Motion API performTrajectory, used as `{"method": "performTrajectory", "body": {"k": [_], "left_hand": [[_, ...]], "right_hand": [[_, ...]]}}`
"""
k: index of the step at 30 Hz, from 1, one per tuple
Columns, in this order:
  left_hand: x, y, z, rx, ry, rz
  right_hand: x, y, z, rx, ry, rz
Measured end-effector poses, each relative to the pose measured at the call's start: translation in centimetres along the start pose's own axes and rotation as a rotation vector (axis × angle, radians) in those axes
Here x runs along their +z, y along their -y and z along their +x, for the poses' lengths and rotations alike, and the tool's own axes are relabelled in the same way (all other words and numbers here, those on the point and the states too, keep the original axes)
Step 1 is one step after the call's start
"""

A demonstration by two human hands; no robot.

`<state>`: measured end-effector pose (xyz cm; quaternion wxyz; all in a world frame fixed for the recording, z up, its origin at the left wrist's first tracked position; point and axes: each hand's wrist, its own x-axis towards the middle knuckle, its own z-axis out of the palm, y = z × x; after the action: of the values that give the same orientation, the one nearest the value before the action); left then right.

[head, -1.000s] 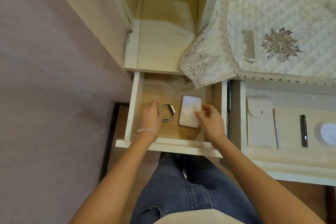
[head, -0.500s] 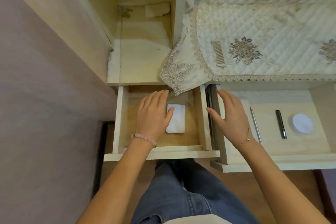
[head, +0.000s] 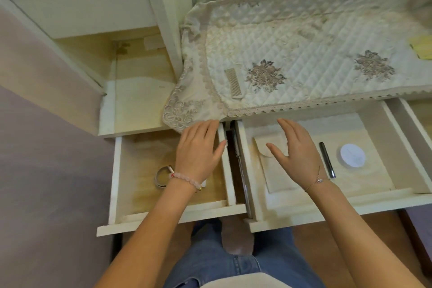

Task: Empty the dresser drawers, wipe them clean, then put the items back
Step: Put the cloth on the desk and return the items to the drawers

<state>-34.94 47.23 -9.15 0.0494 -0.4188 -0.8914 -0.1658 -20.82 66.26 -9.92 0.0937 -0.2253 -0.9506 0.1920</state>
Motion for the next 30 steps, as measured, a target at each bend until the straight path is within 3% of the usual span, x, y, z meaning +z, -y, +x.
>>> {"method": "performTrajectory", "body": {"k": [10,15,20,30], "left_hand": [[5.0,-9.4,5.0,-0.224,0.011,-0.056],[7.0,-11.7,8.6,-0.689,-0.025,-0.524],[8.4,-10.6,12.7,-0.950,-0.158,-0.656],[10.3,-7.6,17.0,-1.134,-0.162,-0.524]], "right_hand": [[-3.5,-10.4,3.9,-0.093,0.079,0.083],[-4.9,-13.8,5.6,-0.124,0.135,0.118],[-5.2,-16.3,6.4,-0.120,0.151,0.132],[-6.1,-18.9,7.1,-0.090,0.144,0.167]]}}
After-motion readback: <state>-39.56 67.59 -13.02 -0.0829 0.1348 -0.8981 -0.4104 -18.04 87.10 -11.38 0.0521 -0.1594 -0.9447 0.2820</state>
